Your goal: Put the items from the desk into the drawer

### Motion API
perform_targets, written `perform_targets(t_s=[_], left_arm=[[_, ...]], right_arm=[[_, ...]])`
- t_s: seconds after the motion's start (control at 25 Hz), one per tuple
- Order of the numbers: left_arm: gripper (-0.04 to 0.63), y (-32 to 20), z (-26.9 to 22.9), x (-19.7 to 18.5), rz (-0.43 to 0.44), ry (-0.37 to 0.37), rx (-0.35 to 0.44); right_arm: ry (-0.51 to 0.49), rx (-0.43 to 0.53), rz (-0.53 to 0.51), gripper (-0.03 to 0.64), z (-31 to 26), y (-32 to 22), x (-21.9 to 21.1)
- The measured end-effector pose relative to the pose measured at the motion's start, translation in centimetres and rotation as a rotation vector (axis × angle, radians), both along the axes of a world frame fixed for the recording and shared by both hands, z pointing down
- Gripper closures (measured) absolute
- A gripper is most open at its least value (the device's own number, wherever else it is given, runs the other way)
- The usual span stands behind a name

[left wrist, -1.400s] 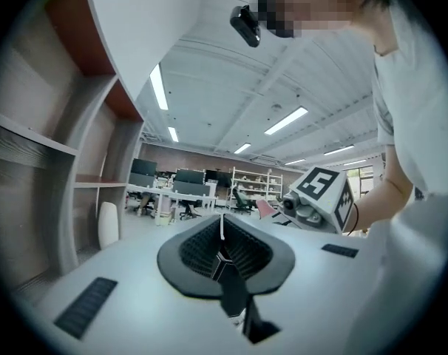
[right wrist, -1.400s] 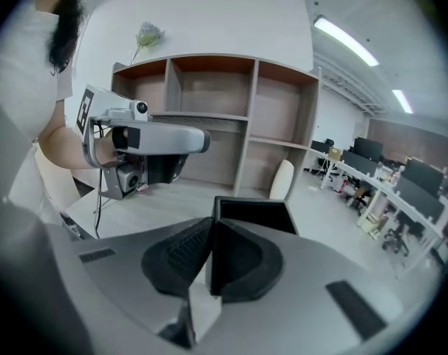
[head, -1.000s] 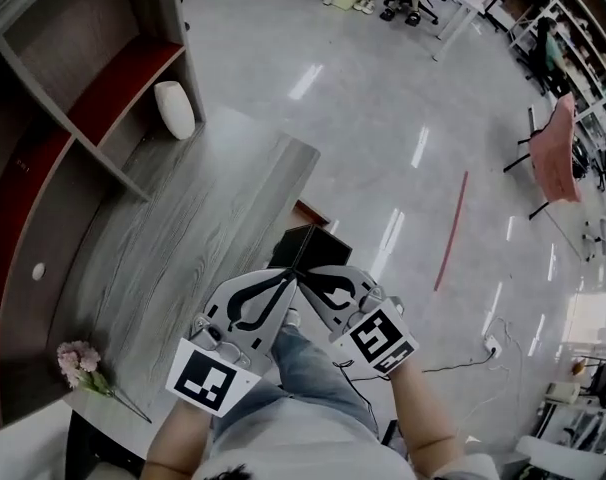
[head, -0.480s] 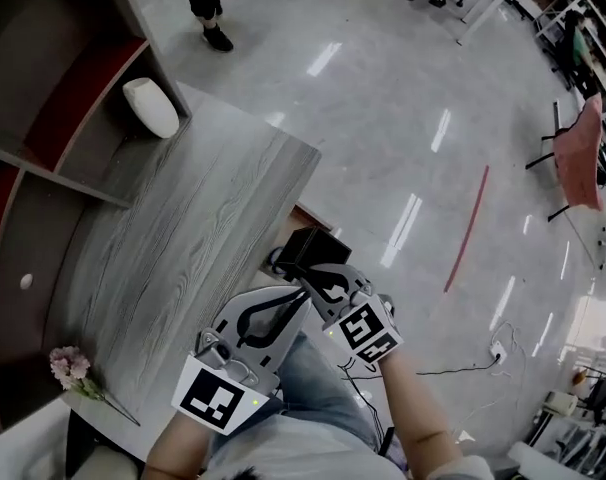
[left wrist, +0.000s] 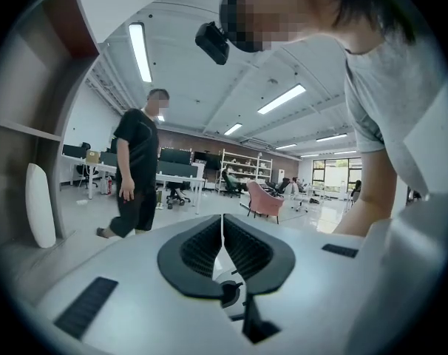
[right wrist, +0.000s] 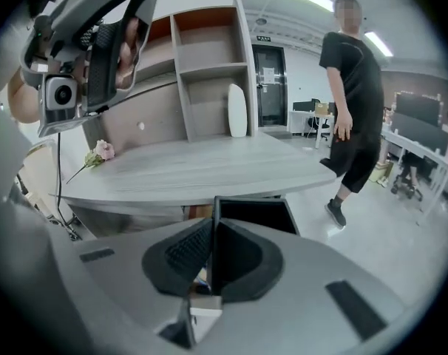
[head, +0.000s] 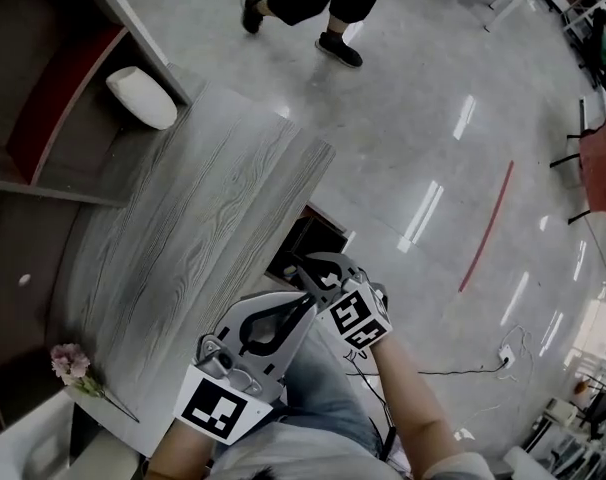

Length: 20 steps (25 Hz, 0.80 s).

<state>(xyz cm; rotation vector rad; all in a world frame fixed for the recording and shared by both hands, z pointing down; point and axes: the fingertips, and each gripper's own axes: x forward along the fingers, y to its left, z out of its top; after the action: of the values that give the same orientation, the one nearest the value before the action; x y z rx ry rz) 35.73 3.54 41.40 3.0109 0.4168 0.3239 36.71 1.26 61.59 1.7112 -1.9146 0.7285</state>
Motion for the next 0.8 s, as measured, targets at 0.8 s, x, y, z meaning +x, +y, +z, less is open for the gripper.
perform_targets(t_s=[0.8], left_arm=[[0.584, -0.7, 1.1, 0.0, -0.028, -0.038, 0.015]], right_arm=[[-0.028, 0.011, -0.023, 0.572, 1.8, -1.0, -0.9]])
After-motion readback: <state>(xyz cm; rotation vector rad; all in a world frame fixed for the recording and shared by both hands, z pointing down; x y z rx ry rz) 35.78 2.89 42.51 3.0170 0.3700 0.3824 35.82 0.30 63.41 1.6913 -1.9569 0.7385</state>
